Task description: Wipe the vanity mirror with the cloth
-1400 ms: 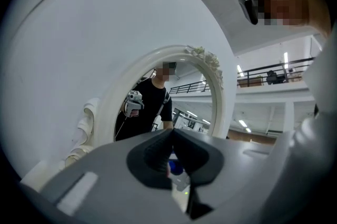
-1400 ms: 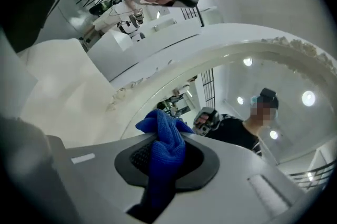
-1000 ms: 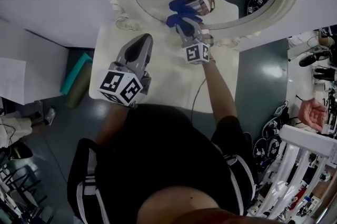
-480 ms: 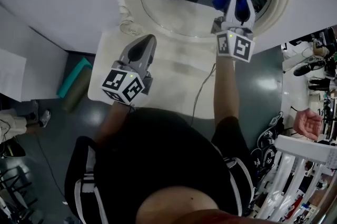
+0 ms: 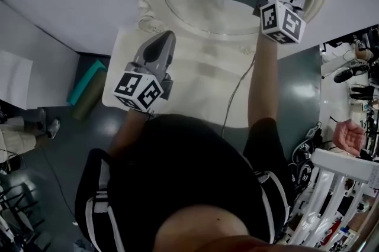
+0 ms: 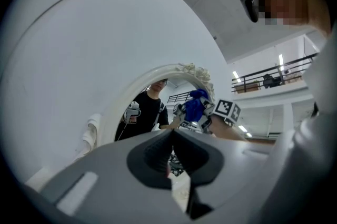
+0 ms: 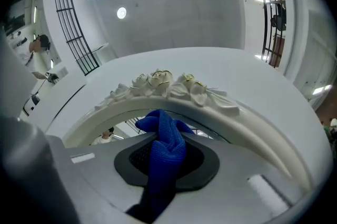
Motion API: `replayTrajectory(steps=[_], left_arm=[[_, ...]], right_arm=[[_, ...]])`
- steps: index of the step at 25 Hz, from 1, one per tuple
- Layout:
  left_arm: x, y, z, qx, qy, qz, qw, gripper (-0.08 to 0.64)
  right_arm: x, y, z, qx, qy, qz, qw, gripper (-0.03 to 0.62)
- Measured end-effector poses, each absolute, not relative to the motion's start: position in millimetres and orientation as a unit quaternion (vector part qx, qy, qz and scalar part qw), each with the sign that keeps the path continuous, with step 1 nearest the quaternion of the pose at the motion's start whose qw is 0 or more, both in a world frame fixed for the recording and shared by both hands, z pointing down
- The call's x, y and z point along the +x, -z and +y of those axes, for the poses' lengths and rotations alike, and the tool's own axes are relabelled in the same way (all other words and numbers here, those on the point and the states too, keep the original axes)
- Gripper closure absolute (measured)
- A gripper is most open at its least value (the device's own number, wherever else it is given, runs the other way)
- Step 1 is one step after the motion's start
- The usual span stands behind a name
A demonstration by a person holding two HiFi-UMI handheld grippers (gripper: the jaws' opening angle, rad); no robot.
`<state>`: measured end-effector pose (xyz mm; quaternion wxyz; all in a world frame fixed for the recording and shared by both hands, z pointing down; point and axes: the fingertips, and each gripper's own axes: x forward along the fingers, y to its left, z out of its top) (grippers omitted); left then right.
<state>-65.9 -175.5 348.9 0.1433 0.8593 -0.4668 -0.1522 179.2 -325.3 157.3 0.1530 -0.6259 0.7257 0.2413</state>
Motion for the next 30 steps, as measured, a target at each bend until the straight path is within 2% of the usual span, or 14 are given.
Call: replayTrajectory(steps=[7, 11, 14, 16, 20, 30], left_arm=[[-78.7, -355.7, -172.7, 0.854, 0.157, -0.474, 0.149, 0.548], [-82.2, -358.3, -174.8, 0.851, 0.155, -0.477, 0.155, 0.549], [-82.0, -355.7, -174.6, 0.85, 0.153, -0.478, 0.159, 0.549], [-82.7, -354.9, -174.0, 0.849, 0.153, -0.479, 0.159, 0.549], [-86.3, -356.4, -173.4, 0.847, 0.149, -0.483, 0.162, 0.549], [-86.0, -363.7, -172.3, 0.845, 0.136, -0.486, 0.176, 0.549]], right_arm=[[122.8, -141.8, -326.3, -0.605, -0.312, 0.726, 0.098, 0.538], [91.2, -145.8, -329.2, -0.588, -0.36, 0.723, 0.047, 0.538], [63.5, -158.3, -331.0, -0.56, -0.43, 0.708, -0.021, 0.538], [42.7, -182.7, -332.8, -0.546, -0.462, 0.696, -0.065, 0.538], [6.1, -238.4, -332.8, -0.508, -0.505, 0.69, -0.104, 0.538], [-44.8, -403.6, -331.1, -0.377, -0.545, 0.697, -0.273, 0.538]])
